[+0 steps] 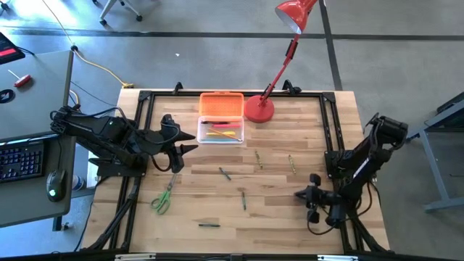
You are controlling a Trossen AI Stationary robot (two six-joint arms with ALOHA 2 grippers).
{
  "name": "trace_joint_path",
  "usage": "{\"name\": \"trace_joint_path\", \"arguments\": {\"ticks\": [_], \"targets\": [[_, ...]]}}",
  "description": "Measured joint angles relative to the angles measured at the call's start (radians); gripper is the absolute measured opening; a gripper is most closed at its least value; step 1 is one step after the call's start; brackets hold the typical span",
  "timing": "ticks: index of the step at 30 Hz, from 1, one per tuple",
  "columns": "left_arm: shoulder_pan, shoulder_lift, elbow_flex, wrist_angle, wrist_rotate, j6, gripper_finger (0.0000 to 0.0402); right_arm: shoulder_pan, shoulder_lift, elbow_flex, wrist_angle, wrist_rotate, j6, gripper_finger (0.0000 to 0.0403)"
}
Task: Pick & place school supplies into a supply box
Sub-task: Put the black pen into the orange supply box
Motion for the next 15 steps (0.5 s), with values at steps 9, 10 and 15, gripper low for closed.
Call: {"name": "trace_joint_path", "arguments": {"ticks": [9,10,15], "targets": [[0.000,0.000,0.000,0.003,-0.002,0.000,0.0177,0.017,0.000,0.000,-0.026,0.067,-0.016,0.0085],[0.000,0.000,0.000,0.003,-0.002,0.000,0.0177,0.017,0.000,0.000,-0.036,0.058,-0.007,0.0085],[0.000,0.000,0.000,0.003,-0.006,0.000,0.0177,0.017,0.043,-0.019,-0.033,-0.004,0.076,0.0085]]}}
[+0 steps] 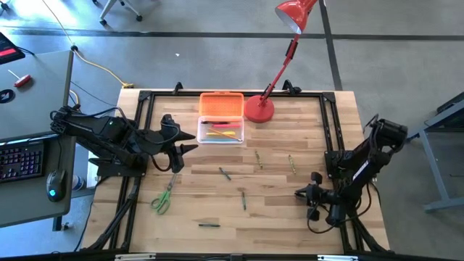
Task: Pick & place school supplies into a supply box
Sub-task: Put the black pen into the orange supply box
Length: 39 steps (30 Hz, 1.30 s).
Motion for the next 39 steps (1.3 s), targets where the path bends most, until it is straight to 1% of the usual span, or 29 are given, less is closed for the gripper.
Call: {"name": "trace_joint_path", "arguments": {"ticks": [2,5,9,11,13,14,16,18,20,22,25,29,30,34,38,39], "targets": [[0.000,0.000,0.000,0.000,0.000,0.000,0.0177,0.001,0.029,-0.013,0.041,0.016,0.008,0.0085],[0.000,0.000,0.000,0.000,0.000,0.000,0.0177,0.002,0.089,-0.037,0.145,0.067,-0.003,0.0085],[0.000,0.000,0.000,0.000,0.000,0.005,0.0177,0.002,0.196,-0.066,0.282,0.126,-0.008,0.0082],[0.000,0.000,0.000,0.000,0.000,0.006,0.0177,0.004,0.252,-0.074,0.332,0.167,-0.006,0.0074],[0.000,0.000,0.000,-0.001,-0.001,0.009,0.0177,0.004,0.303,-0.072,0.361,0.216,-0.004,0.0059],[0.000,0.000,0.000,-0.001,0.000,0.009,0.0177,0.004,0.316,-0.069,0.369,0.224,0.007,0.0049],[0.000,0.000,0.000,-0.004,0.007,0.009,0.0177,0.000,0.331,-0.067,0.395,0.225,0.014,0.0026],[0.000,0.000,0.000,-0.004,0.009,0.009,0.0177,-0.001,0.328,-0.065,0.395,0.228,-0.007,0.0013],[0.000,0.000,0.000,-0.004,0.008,0.011,0.0177,-0.011,0.307,-0.069,0.402,0.225,-0.067,0.0014],[0.000,0.000,0.000,-0.004,0.000,0.012,0.0177,-0.044,0.270,-0.075,0.422,0.217,-0.164,0.0017],[0.000,0.000,0.000,0.003,-0.026,0.014,0.0177,-0.147,0.195,-0.054,0.422,0.178,-0.308,0.0008],[0.000,0.000,0.000,0.014,-0.030,0.021,0.0177,-0.339,0.078,0.006,0.441,0.150,-0.500,0.0001],[0.000,0.000,0.001,0.016,-0.030,0.021,0.0177,-0.390,0.049,0.027,0.450,0.124,-0.567,0.0000],[0.000,0.000,0.001,0.015,-0.005,0.036,0.0177,-0.602,-0.045,0.133,0.491,-0.057,-0.905,0.0002],[0.000,0.000,0.001,0.014,0.005,0.048,0.0177,-0.816,-0.071,0.247,0.602,-0.125,-1.257,0.0002],[0.000,0.000,0.001,0.014,0.005,0.049,0.0177,-0.875,-0.069,0.277,0.630,-0.165,-1.344,0.0002]]}}
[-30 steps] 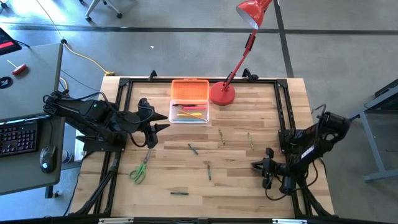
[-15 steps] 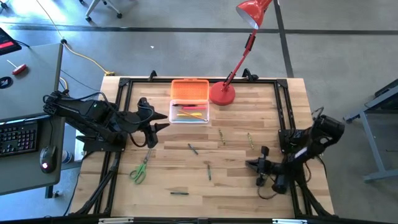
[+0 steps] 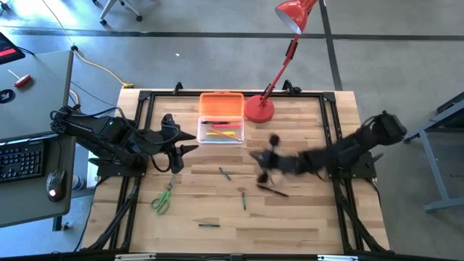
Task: Pick & place school supplies into a supply box
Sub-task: Put the black pen into the orange supply box
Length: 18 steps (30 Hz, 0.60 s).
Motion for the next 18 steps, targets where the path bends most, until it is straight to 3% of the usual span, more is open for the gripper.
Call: {"name": "trace_joint_path", "arguments": {"ticks": [3,6,8,13,18], "targets": [[0.000,0.000,0.000,-0.004,0.005,0.000,0.0177,-0.180,0.029,0.100,0.028,-0.238,-0.116,0.0002],[0.000,0.000,0.000,-0.035,0.030,-0.004,0.0177,-0.289,0.080,0.178,-0.068,-0.520,-0.043,0.0001],[0.000,0.000,0.000,-0.061,0.054,-0.010,0.0177,-0.305,0.104,0.194,-0.124,-0.619,-0.024,0.0001],[0.000,0.000,0.000,-0.083,0.074,-0.014,0.0177,-0.244,0.093,0.172,-0.174,-0.609,-0.092,0.0000],[0.000,0.000,0.000,-0.083,0.073,-0.014,0.0177,-0.086,0.042,0.168,-0.370,-0.381,-0.035,0.0000]]}}
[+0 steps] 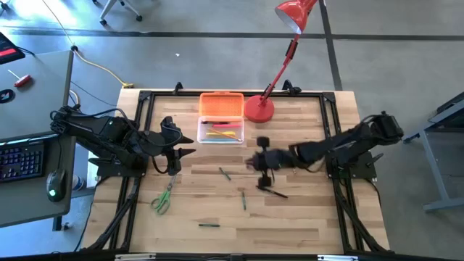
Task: Pick & place school supplies into a supply box
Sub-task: Put the black pen into the orange supply box
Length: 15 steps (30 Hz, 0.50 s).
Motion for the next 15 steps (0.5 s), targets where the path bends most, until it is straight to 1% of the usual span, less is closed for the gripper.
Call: {"name": "trace_joint_path", "arguments": {"ticks": [3,6,8,10,12,15], "targets": [[0.000,0.000,0.000,0.000,0.002,0.000,0.0177,0.106,-0.023,0.000,-0.145,0.106,0.105,0.0000],[0.000,0.000,0.000,0.002,0.000,-0.008,0.0177,0.207,-0.027,0.000,-0.238,0.202,0.269,0.0000],[0.000,0.000,0.000,0.012,-0.002,-0.015,0.0177,0.265,-0.025,0.000,-0.292,0.248,0.384,0.0000],[0.000,0.000,0.000,0.018,-0.002,-0.015,0.0177,0.320,-0.019,0.000,-0.346,0.270,0.490,0.0001],[0.000,0.000,0.000,0.018,-0.002,-0.023,0.0177,0.372,-0.006,0.000,-0.381,0.301,0.569,0.0001],[0.000,0.000,0.000,0.019,-0.003,-0.027,0.0177,0.446,0.020,0.000,-0.381,0.413,0.659,0.0001]]}}
